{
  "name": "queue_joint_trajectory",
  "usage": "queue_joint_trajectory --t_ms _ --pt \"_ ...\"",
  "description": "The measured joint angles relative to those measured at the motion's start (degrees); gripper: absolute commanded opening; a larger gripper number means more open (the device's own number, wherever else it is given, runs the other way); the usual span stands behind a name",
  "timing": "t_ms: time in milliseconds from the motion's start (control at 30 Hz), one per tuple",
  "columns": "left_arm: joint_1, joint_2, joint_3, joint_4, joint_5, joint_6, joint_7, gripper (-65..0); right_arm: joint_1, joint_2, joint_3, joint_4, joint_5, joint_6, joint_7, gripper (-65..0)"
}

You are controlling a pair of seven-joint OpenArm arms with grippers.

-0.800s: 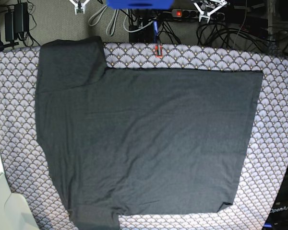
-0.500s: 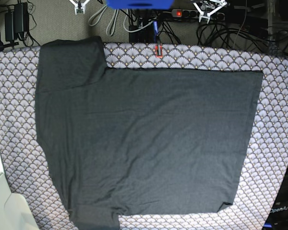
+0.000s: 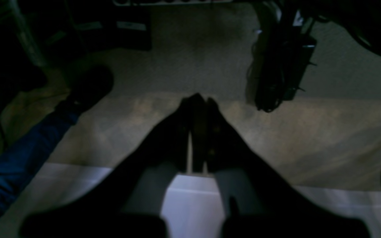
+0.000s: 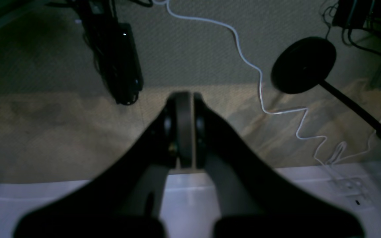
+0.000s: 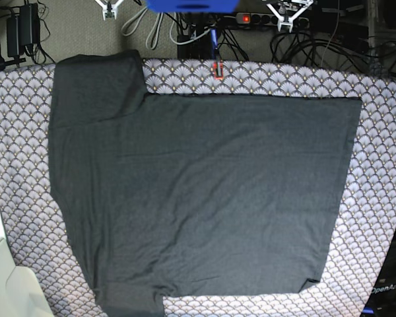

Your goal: Fold the T-shirt properly

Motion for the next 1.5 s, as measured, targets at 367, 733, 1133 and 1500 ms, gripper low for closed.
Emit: queue_joint_trajectory --t_ms 367,733,1133,1500 --pt "0.0 0.02 0.0 0.0 0.0 0.0 -0.02 -64.7 -0.44 0.15 0.0 0.24 0.0 0.0 0.39 -65.0" --pt "8.63 -1.09 0.02 12.15 -0.48 -0.46 -0.09 -64.7 -3.61 0.72 0.13 3.52 0.22 0.2 1.36 -65.0" --pt "29.16 -5.44 -0.37 44.89 -4.28 -0.17 0.74 -64.7 -28.2 0.94 5.2 44.28 0.42 0.68 0.94 -65.0" --pt "43.25 -15.82 -2.4 77.4 -20.11 0.46 0.92 -64.7 -40.44 1.07 8.7 73.92 0.28 0.81 0.42 -65.0"
